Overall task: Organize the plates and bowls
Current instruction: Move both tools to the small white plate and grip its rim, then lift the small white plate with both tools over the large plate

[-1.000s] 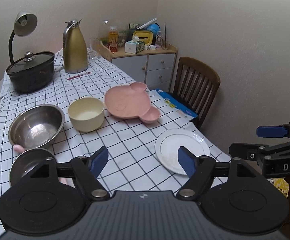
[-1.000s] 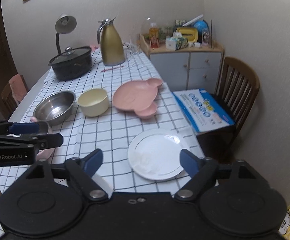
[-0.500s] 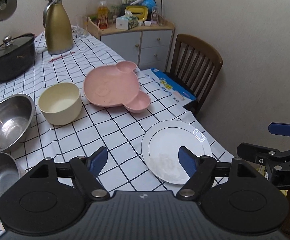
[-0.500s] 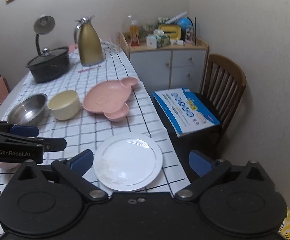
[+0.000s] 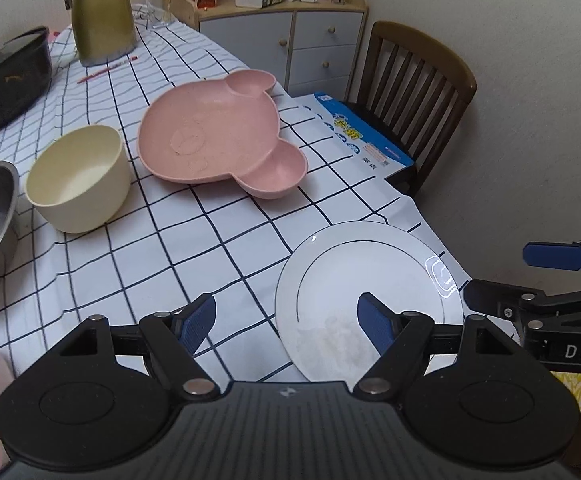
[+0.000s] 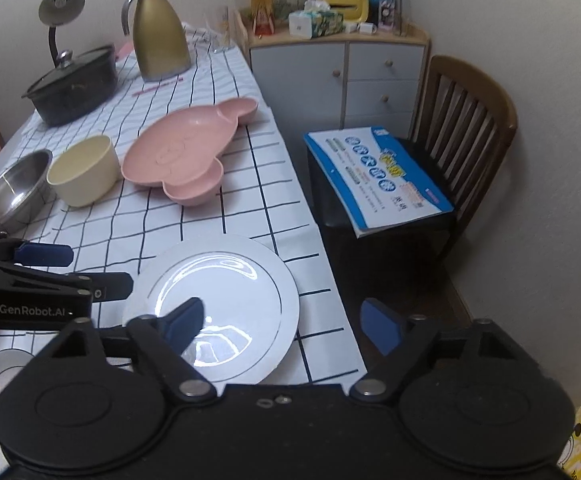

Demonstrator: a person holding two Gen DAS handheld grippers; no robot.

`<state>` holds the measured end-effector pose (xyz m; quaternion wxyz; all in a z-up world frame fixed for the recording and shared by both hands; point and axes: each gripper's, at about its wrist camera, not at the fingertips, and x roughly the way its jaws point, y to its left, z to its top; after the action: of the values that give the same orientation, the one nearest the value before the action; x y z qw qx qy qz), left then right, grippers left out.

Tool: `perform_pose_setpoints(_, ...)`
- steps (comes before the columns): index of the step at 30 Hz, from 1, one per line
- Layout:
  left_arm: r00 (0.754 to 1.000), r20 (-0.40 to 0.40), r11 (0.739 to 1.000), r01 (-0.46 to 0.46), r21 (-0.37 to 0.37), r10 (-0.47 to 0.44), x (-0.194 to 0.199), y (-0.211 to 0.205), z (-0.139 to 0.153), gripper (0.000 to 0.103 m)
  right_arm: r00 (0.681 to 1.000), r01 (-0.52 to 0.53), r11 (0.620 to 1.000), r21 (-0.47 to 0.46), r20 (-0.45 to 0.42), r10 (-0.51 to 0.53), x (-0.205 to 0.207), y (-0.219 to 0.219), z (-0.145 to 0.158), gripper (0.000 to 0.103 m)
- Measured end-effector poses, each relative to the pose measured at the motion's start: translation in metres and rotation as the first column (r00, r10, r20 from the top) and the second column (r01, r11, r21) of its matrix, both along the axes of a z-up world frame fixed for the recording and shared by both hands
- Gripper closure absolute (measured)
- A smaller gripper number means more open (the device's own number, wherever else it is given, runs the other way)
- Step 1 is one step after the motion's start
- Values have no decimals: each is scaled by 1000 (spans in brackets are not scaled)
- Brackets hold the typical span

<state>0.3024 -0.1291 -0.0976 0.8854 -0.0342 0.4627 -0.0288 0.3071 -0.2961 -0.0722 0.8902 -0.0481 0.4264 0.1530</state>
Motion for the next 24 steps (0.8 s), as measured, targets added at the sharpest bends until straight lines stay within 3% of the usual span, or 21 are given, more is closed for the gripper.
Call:
perform_pose_setpoints(6, 998, -62, 999, -21, -25, 20, 15, 3, -18, 27, 997, -43, 999, 10, -57, 44, 20, 1, -14, 33)
perform_pose_setpoints(10, 994, -104, 998, -39, -55, 33, 22, 8, -28, 45, 993, -55, 998, 22, -102, 57, 33, 2, -23, 45)
perform_pose_setpoints(12, 992, -120, 995, -55, -86, 44, 23, 12, -31, 49, 991, -53, 998, 36, -125, 57, 38, 0, -27, 52)
perform_pose_setpoints(17, 987, -152, 989, -64, -133, 43, 25, 15, -38, 68, 983, -38, 996, 75, -178, 51, 47, -9, -37, 62)
perform_pose_setpoints(24, 985, -169, 979, -77, -191, 45, 26, 23, -42, 82, 968, -1, 989, 145, -248, 37, 56, -20, -46, 79)
